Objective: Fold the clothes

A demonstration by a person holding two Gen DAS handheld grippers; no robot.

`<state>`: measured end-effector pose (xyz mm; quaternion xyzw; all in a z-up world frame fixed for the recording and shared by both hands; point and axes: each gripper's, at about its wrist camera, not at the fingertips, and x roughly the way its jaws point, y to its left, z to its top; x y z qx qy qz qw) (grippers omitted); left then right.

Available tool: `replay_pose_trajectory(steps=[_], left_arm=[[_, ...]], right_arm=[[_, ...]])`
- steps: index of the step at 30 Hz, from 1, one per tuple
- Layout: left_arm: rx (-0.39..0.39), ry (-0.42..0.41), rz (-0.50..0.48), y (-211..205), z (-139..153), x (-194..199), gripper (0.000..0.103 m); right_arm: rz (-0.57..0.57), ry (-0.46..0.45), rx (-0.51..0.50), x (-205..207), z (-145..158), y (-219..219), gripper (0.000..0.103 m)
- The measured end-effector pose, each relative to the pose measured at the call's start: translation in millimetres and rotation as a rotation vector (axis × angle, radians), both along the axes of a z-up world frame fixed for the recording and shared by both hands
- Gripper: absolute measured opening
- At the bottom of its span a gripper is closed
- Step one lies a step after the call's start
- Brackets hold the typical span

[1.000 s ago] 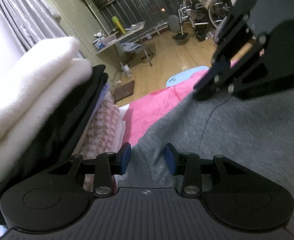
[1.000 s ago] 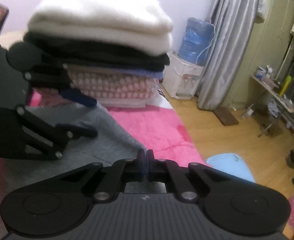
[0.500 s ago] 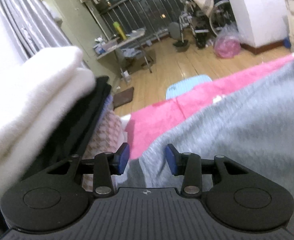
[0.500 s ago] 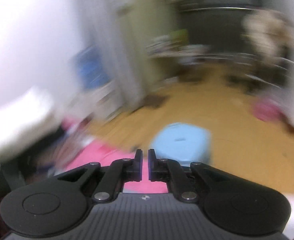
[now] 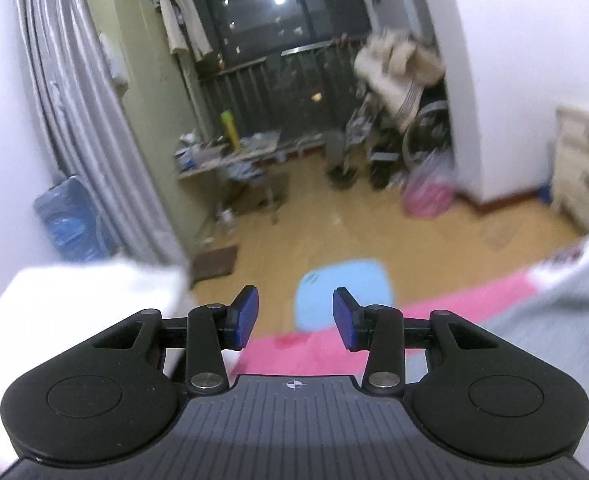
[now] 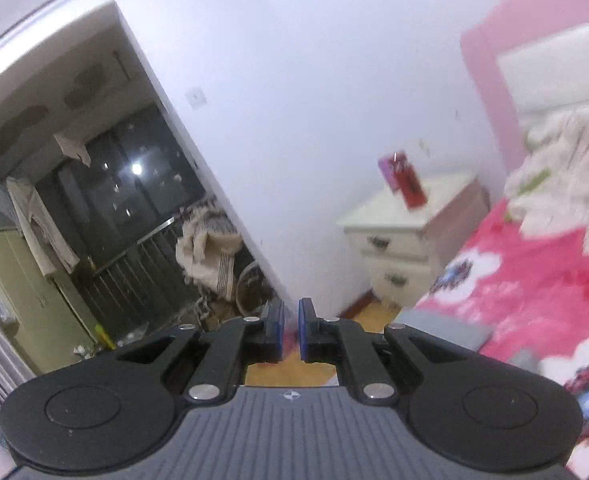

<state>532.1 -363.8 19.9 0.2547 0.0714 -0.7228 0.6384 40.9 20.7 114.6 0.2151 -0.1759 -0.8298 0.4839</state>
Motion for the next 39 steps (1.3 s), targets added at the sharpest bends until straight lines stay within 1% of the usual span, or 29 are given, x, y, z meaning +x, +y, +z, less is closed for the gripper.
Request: replay_pose_trajectory(steps=[2, 4, 7, 9, 10, 11, 13, 15, 16, 19, 21, 23, 25, 26, 28, 30, 32, 34, 36, 37, 38, 39], left_arm=[[0.003, 0.024, -0.014, 0, 21, -7, 0.041], [-0.002, 0.036, -0.036, 6, 39, -13, 0.041], [0.007, 0.051, -0.059, 15, 61, -20, 0.041], [0.004, 0.052, -0.064, 18, 67, -23, 0.042], [0.001, 0.052, -0.065, 20, 70, -25, 0.044], [-0.001, 0.057, -0.069, 21, 70, -27, 0.048], [0.0, 0.071, -0.085, 23, 67, -33, 0.054], [0.01, 0.077, -0.116, 25, 56, -42, 0.055], [0.023, 0.064, -0.139, 23, 46, -49, 0.055], [0.078, 0.003, -0.215, 8, 12, -76, 0.054], [0.13, -0.051, -0.274, -4, -13, -96, 0.053], [0.186, -0.095, -0.345, -15, -40, -114, 0.051], [0.239, -0.124, -0.42, -17, -68, -127, 0.049], [0.262, -0.131, -0.452, -17, -80, -133, 0.045], [0.298, -0.137, -0.507, -17, -101, -142, 0.042], [0.309, -0.139, -0.558, -17, -116, -150, 0.041], [0.321, -0.161, -0.602, -17, -125, -158, 0.04], [0.34, -0.19, -0.643, -16, -130, -164, 0.04], [0.352, -0.217, -0.675, -17, -134, -169, 0.04], [0.356, -0.227, -0.688, -17, -136, -171, 0.039], [0.36, -0.234, -0.699, -18, -137, -171, 0.039], [0.358, -0.239, -0.709, -18, -137, -171, 0.039]], right_arm=[[0.003, 0.058, -0.025, 4, 3, 17, 0.022], [0.017, 0.093, -0.053, 6, -2, 25, 0.023], [0.062, 0.134, -0.055, 3, -15, 16, 0.023], [0.122, 0.174, -0.022, -1, -22, -4, 0.023], [0.157, 0.19, 0.002, -4, -26, -15, 0.023], [0.2, 0.202, 0.034, -8, -32, -29, 0.023], [0.298, 0.233, 0.111, -6, -46, -59, 0.023], [0.406, 0.29, 0.214, 1, -63, -89, 0.023], [0.454, 0.332, 0.271, 8, -74, -102, 0.023], [0.566, 0.469, 0.435, 34, -114, -132, 0.023], [0.618, 0.514, 0.53, 49, -141, -145, 0.023], [0.667, 0.54, 0.632, 60, -170, -157, 0.023], [0.709, 0.56, 0.727, 70, -196, -165, 0.023], [0.726, 0.562, 0.766, 72, -208, -168, 0.023], [0.734, 0.564, 0.822, 72, -224, -172, 0.023], [0.737, 0.554, 0.873, 66, -237, -179, 0.023], [0.734, 0.567, 0.923, 61, -247, -180, 0.031], [0.739, 0.58, 0.963, 57, -256, -182, 0.033], [0.742, 0.593, 0.967, 53, -260, -183, 0.03], [0.74, 0.603, 0.966, 53, -260, -183, 0.025], [0.73, 0.612, 0.967, 52, -259, -182, 0.012], [0.715, 0.618, 0.965, 51, -255, -183, 0.006]])
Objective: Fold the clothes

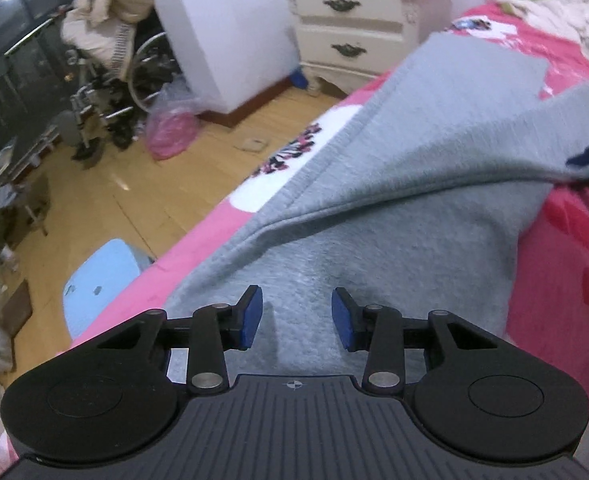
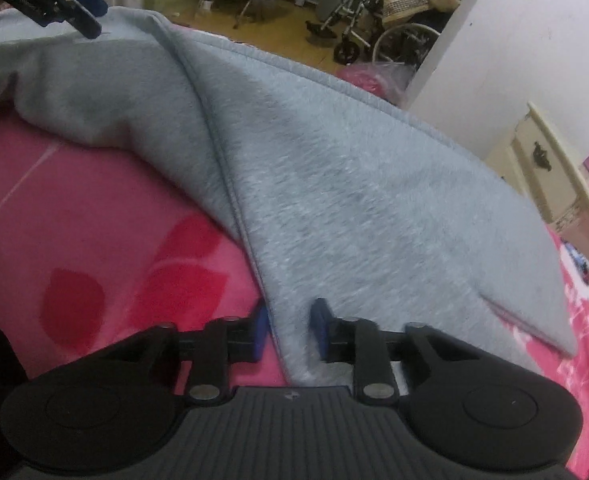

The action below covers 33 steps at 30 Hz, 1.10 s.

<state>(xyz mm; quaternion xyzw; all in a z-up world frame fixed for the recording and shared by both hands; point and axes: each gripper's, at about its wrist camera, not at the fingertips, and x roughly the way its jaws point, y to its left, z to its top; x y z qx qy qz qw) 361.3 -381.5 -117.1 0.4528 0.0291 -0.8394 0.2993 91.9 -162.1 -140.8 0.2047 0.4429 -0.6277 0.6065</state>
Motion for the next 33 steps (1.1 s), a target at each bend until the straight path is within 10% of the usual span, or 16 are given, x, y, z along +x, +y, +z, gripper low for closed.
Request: replay_pose_trajectory(steps=[15, 33], left_arm=[[-0.072, 0.053, 0.074, -23, -14, -10, 0.039], [-0.166, 0.03, 0.178, -30, -21, -2, 0.038]], right_arm=[[-0.066, 0.149, -0.201, -63, 77, -90, 0.003], [-0.078, 0.097, -0.154, -98, 39, -188, 0.002]])
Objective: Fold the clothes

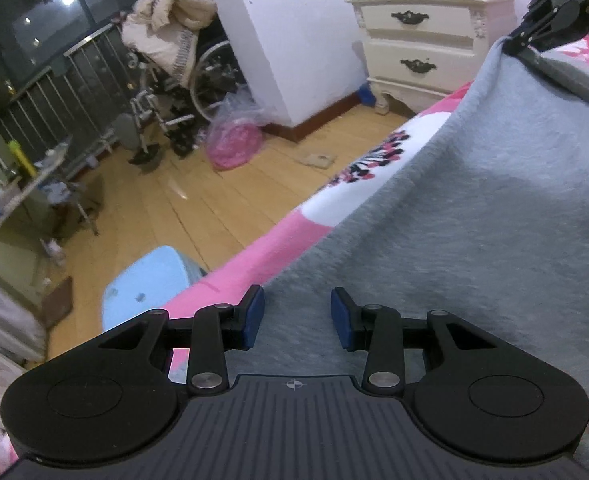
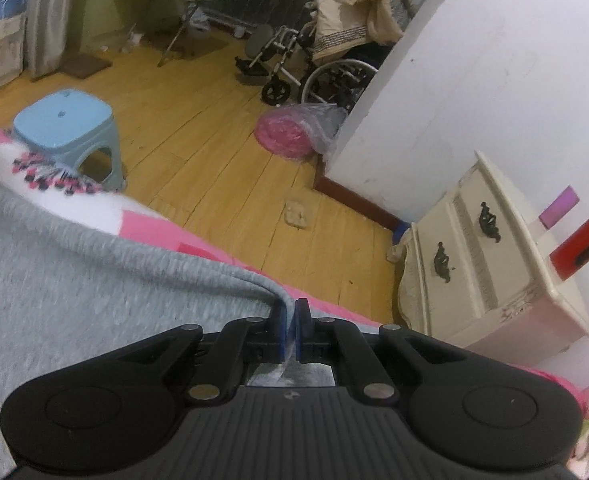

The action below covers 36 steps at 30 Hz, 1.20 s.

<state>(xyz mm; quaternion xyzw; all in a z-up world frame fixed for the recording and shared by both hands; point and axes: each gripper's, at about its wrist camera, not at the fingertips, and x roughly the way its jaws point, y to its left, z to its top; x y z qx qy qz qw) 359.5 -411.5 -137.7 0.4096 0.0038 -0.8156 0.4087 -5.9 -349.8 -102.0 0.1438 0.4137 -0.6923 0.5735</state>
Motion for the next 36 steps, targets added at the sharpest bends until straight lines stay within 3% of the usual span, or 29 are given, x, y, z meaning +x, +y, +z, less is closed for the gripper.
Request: replay_pose_trajectory(steps=[5, 21, 25, 27, 28, 29, 33, 36], left_arm=[[-0.016, 0.001, 0.034, -6, -1, 5, 0.038], [-0.034, -0.038, 0.026, -7, -8, 3, 0.039], [-0.015, -0.047, 0.018, -9, -5, 2, 0.041], [0.034, -0.032, 0.014, -12, 3, 6, 0.045], [0.061, -0.022, 0.012, -14, 7, 9, 0.047], [0.088, -0.013, 0.01, -16, 11, 11, 0.047], [0.157, -0.041, -0.031, -19, 37, 19, 0.047], [0.145, -0.109, -0.1, -19, 66, 15, 0.047]], right_arm=[[-0.005, 0.011, -0.046, 4, 14, 3, 0.002], [-0.03, -0.05, 0.071, -8, -43, -30, 0.003], [-0.04, -0.13, 0.092, -20, -42, -31, 0.007], [-0.07, -0.196, 0.102, -31, -30, -26, 0.029], [-0.09, -0.22, 0.096, -37, -22, -20, 0.052], [-0.111, -0.243, 0.091, -43, -14, -14, 0.066], [-0.168, -0.33, 0.029, -61, 17, 23, 0.074], [-0.235, -0.409, -0.04, -71, 38, 61, 0.077]])
